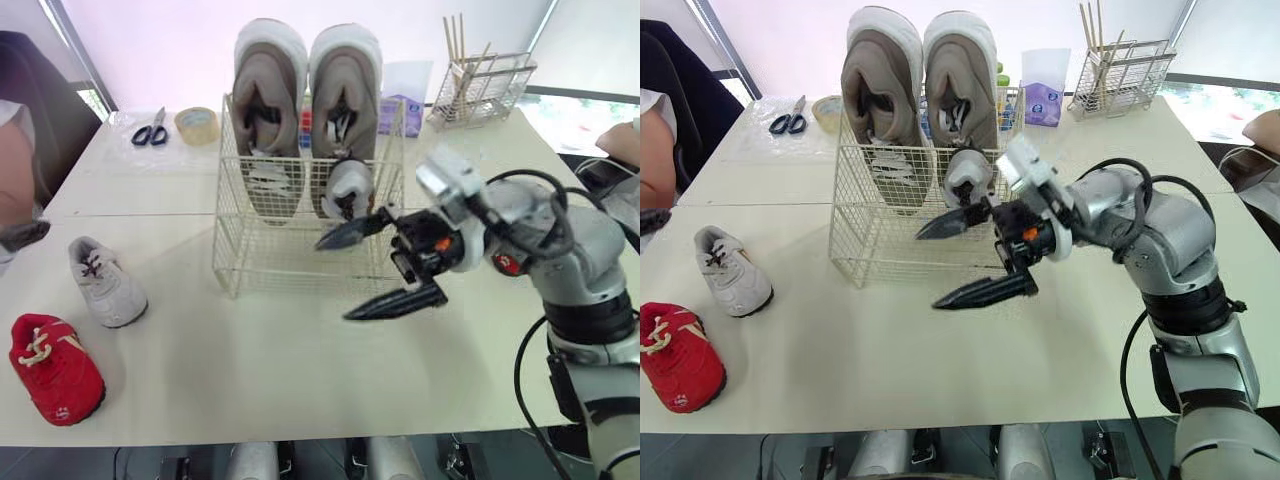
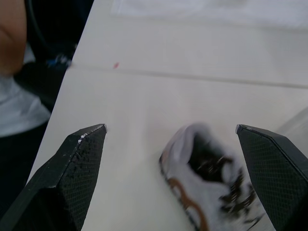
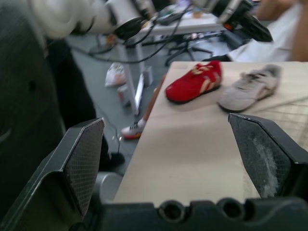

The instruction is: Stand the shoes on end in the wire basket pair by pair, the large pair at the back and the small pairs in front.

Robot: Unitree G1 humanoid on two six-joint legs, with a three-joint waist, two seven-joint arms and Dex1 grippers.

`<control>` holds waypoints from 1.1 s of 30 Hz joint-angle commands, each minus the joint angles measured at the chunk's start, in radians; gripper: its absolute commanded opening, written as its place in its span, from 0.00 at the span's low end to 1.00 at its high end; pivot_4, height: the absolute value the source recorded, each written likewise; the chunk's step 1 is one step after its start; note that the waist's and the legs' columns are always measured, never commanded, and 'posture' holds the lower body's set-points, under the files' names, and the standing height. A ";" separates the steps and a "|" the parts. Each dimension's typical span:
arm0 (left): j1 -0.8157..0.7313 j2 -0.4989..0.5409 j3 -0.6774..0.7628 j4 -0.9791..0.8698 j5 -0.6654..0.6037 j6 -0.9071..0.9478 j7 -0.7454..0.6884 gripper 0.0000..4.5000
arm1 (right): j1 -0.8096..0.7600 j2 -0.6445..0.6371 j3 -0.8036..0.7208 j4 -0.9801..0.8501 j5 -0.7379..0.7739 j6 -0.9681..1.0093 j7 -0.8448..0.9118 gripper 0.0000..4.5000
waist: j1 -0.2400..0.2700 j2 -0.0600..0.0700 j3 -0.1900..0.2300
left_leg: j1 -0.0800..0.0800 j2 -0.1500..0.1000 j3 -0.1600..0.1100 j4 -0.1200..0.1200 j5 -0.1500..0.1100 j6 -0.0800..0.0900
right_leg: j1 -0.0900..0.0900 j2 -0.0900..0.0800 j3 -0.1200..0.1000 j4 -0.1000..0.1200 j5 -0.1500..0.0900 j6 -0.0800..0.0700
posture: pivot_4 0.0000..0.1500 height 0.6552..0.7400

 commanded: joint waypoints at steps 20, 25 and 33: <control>-0.249 -0.101 0.009 0.085 0.109 0.248 -0.018 0.99 | 0.069 -0.023 0.005 -0.033 -0.120 -0.091 -0.046 1.00 | -0.001 -0.008 -0.005 | -0.004 0.002 -0.002 0.004 0.005 -0.003 | -0.008 0.002 0.000 0.014 0.000 -0.001 | 1.00 0.95; -0.240 -0.102 -0.004 0.058 0.114 0.301 -0.057 0.99 | 0.069 -0.014 0.008 -0.021 -0.131 -0.095 -0.064 1.00 | -0.003 -0.008 -0.005 | -0.004 0.002 -0.003 0.005 0.006 -0.002 | -0.008 0.003 0.000 0.014 0.000 -0.001 | 1.00 0.95; -0.202 -0.148 -0.027 0.047 0.183 0.294 -0.021 0.99 | 0.054 0.012 0.020 0.012 -0.161 -0.117 -0.078 1.00 | -0.002 -0.008 -0.005 | -0.005 0.003 -0.004 0.011 0.005 -0.001 | -0.007 0.003 0.000 0.017 0.000 -0.001 | 1.00 0.95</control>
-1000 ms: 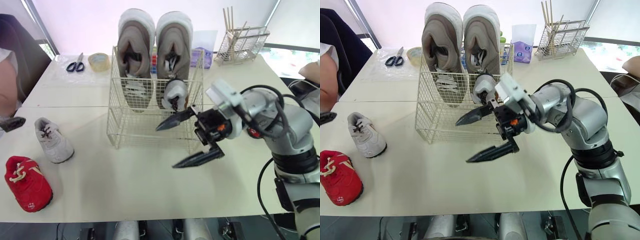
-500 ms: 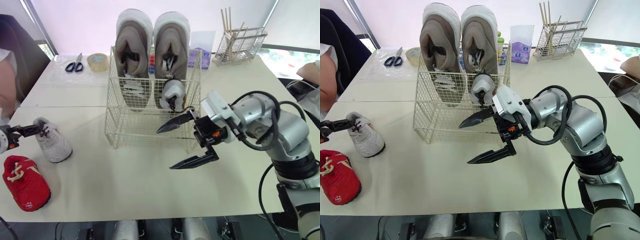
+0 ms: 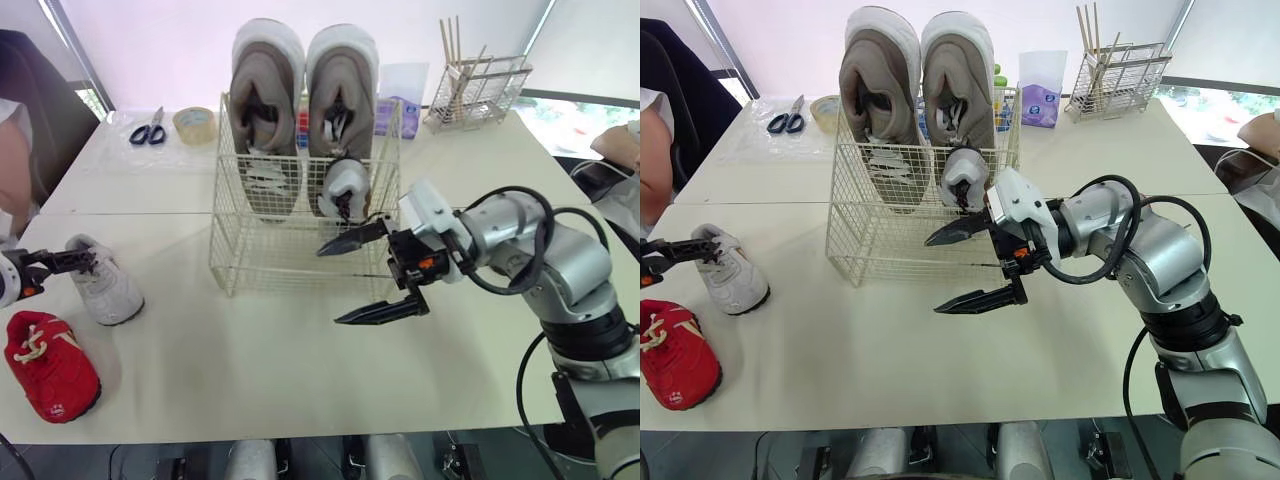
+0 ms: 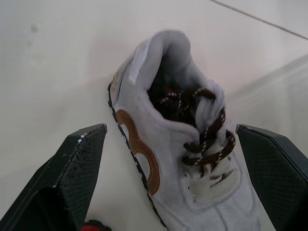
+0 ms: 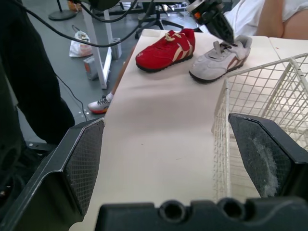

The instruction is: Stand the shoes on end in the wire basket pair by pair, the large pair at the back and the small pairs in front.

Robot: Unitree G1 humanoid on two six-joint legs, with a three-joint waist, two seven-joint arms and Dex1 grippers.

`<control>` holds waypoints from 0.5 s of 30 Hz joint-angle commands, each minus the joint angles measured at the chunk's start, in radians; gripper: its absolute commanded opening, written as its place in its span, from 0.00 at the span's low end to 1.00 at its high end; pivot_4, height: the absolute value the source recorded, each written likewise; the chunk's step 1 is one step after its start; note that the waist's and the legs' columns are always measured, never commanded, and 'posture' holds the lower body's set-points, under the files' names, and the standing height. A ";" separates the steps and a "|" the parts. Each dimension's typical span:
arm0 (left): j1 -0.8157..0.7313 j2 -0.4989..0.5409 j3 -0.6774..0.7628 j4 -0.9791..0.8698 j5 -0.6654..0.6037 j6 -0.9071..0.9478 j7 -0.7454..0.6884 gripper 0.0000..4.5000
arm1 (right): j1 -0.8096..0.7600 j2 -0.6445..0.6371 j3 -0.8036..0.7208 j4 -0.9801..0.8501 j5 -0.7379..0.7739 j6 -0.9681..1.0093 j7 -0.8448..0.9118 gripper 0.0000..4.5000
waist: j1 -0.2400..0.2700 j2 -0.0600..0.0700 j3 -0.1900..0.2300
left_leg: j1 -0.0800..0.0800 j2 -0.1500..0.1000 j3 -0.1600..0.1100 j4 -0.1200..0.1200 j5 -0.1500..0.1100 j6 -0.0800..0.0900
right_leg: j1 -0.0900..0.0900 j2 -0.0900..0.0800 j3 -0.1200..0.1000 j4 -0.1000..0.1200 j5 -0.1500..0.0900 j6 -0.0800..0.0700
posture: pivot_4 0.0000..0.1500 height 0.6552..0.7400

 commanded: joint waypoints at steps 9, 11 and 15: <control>-0.103 -0.086 -0.085 0.118 0.133 -0.125 0.033 0.70 | -0.037 0.044 -0.017 0.013 -0.018 -0.014 -0.034 1.00 | 0.005 -0.001 -0.001 | 0.000 0.000 -0.001 0.004 -0.001 0.001 | 0.001 0.000 0.000 0.001 0.000 0.000 | 1.00 0.95; -0.125 -0.099 -0.088 0.127 0.147 -0.145 0.035 0.48 | -0.038 0.042 -0.019 0.016 -0.022 -0.015 -0.037 1.00 | 0.003 -0.001 -0.001 | 0.000 0.000 -0.001 0.004 -0.001 0.001 | 0.001 0.000 0.000 0.002 0.000 0.000 | 1.00 0.95; -0.158 -0.123 -0.054 0.132 0.152 -0.171 0.051 0.04 | -0.034 0.039 -0.024 0.017 -0.029 -0.016 -0.047 1.00 | 0.003 -0.001 -0.001 | 0.000 0.000 -0.001 0.004 -0.001 0.001 | 0.001 0.000 0.000 0.003 0.000 0.000 | 1.00 0.95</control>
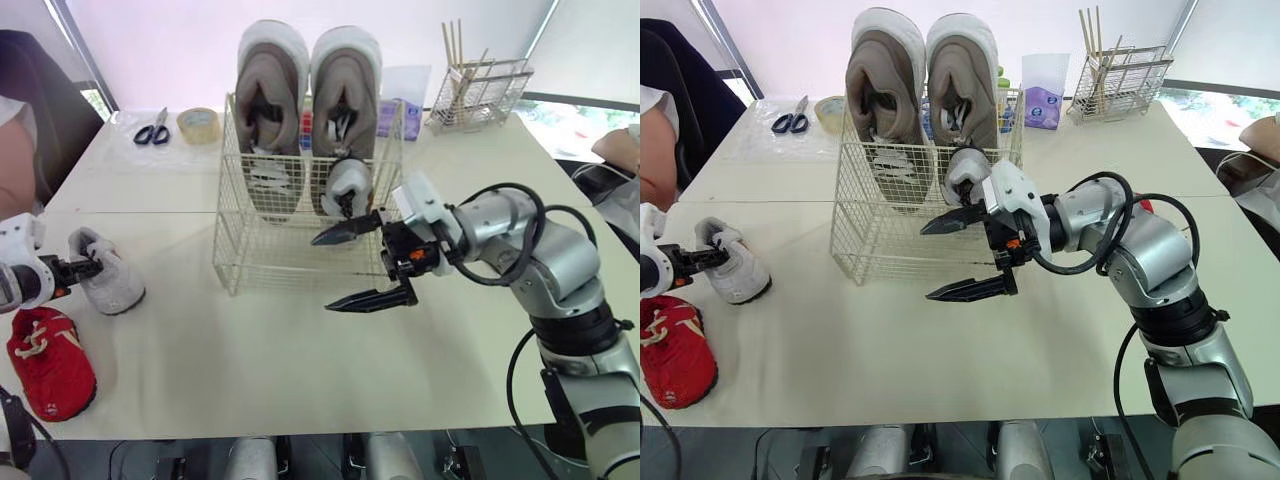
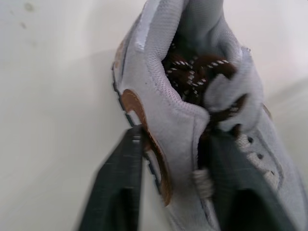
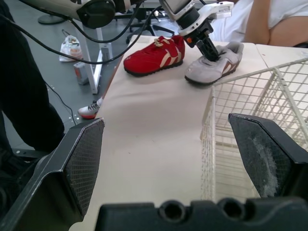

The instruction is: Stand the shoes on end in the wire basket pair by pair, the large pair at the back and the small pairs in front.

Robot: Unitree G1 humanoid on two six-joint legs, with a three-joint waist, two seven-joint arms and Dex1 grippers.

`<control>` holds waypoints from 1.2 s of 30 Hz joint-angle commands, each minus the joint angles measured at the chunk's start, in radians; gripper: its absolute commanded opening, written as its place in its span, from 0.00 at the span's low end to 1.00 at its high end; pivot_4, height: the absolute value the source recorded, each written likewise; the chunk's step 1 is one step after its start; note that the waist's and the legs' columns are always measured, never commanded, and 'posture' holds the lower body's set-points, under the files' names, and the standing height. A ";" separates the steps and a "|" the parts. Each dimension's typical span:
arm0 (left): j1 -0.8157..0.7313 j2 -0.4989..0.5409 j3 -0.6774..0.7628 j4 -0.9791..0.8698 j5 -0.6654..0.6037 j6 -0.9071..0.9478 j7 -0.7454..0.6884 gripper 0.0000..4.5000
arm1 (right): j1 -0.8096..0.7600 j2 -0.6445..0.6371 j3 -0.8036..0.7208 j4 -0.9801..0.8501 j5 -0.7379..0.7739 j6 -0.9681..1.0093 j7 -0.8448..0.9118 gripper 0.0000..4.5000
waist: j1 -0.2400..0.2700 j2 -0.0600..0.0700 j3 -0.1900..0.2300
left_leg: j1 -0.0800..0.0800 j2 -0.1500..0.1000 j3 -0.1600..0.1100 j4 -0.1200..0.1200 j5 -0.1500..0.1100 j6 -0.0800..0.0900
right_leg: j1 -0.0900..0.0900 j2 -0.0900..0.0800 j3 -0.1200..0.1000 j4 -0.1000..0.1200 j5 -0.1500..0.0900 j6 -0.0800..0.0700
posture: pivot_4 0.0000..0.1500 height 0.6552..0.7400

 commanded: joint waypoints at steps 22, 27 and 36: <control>-0.071 -0.336 0.200 -1.130 -0.271 -0.332 0.243 0.01 | -0.155 -0.136 -0.391 0.167 0.346 0.319 -0.056 1.00 | 0.003 -0.006 0.000 | 0.001 0.000 -0.002 0.001 0.000 0.000 | 0.004 0.000 0.000 -0.001 0.000 0.000 | 1.00 0.95; 0.001 -0.442 0.033 -1.192 -0.198 -0.432 0.258 0.01 | -0.180 -0.159 -0.322 0.202 0.283 0.279 -0.018 1.00 | -0.005 -0.005 0.000 | 0.006 0.000 -0.002 0.001 0.000 0.001 | 0.008 0.001 0.001 -0.001 0.000 0.000 | 1.00 0.95; 0.079 -0.627 -0.256 -1.058 0.178 -0.817 0.328 0.01 | -0.039 -0.286 -0.322 0.137 0.274 0.360 -0.029 1.00 | 0.015 -0.005 -0.001 | 0.005 -0.001 -0.002 0.002 -0.002 0.003 | 0.011 0.000 0.000 -0.005 0.000 0.000 | 1.00 0.95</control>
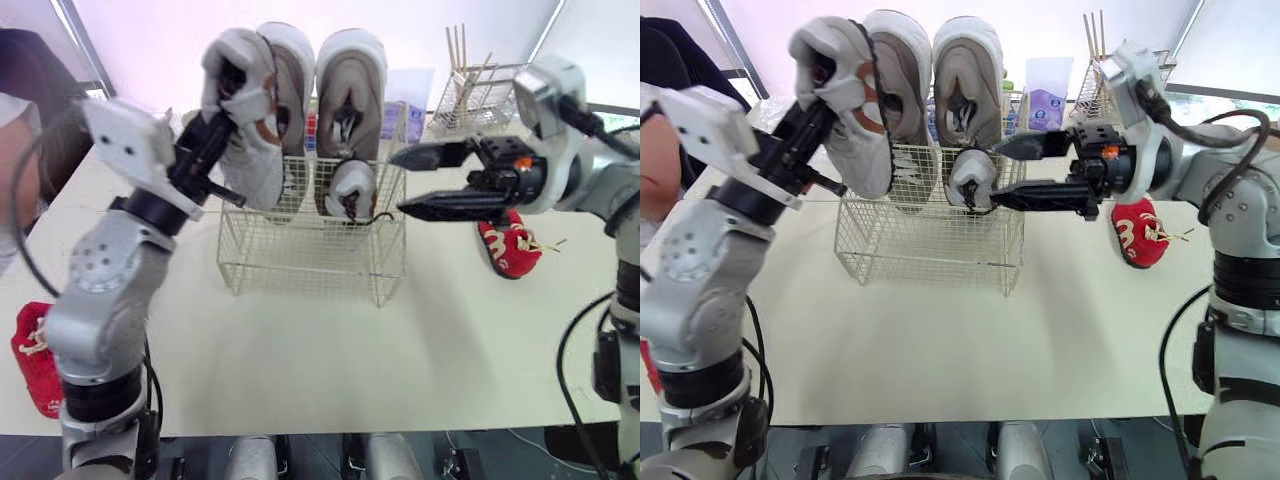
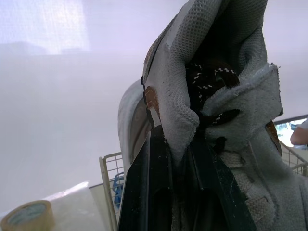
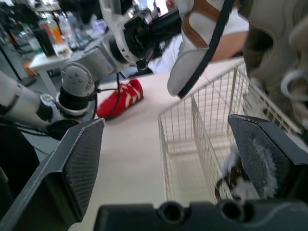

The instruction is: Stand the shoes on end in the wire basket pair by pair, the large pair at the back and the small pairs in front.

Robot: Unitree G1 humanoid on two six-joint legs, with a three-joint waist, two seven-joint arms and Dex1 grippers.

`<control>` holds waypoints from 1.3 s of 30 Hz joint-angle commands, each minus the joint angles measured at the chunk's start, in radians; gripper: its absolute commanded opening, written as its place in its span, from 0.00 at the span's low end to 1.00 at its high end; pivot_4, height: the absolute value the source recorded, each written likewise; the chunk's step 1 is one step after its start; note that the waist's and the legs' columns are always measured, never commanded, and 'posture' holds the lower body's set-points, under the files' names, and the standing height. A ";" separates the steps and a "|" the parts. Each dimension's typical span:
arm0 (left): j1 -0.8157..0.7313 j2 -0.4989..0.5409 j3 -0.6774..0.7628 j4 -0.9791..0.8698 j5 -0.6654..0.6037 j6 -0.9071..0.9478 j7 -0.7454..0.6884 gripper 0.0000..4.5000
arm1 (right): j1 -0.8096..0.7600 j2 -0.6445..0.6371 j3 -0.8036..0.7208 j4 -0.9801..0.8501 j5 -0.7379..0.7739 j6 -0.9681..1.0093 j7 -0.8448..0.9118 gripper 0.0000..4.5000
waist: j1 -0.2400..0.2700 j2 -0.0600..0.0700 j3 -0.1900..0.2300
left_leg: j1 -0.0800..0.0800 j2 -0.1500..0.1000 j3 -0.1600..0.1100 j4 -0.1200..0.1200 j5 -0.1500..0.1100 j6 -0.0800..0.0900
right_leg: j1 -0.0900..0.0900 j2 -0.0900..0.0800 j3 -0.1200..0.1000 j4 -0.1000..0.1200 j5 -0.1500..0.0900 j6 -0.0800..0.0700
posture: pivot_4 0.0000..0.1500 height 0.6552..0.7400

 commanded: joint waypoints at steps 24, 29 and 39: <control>0.089 -0.188 -0.235 0.511 0.522 -0.685 0.063 0.01 | 0.231 -0.053 -0.229 -0.236 0.229 0.159 -0.317 1.00 | 0.015 0.001 -0.001 | 0.004 0.000 -0.002 0.001 -0.006 0.010 | 0.005 -0.003 -0.002 -0.001 0.000 0.000 | 1.00 0.95; 0.120 -0.209 -0.232 0.484 0.492 -0.645 0.043 0.01 | 0.228 -0.041 -0.207 -0.226 0.216 0.133 -0.324 1.00 | 0.014 0.001 -0.001 | 0.003 0.000 -0.002 0.001 -0.006 0.010 | 0.004 -0.004 -0.003 -0.001 0.000 0.000 | 1.00 0.95; 0.219 -0.246 -0.213 0.315 0.415 -0.507 0.028 0.59 | 0.239 -0.022 -0.172 -0.214 0.191 0.085 -0.319 1.00 | 0.008 0.002 -0.001 | 0.003 0.000 -0.002 0.001 -0.006 0.011 | 0.004 -0.004 -0.003 -0.002 0.000 0.000 | 1.00 0.95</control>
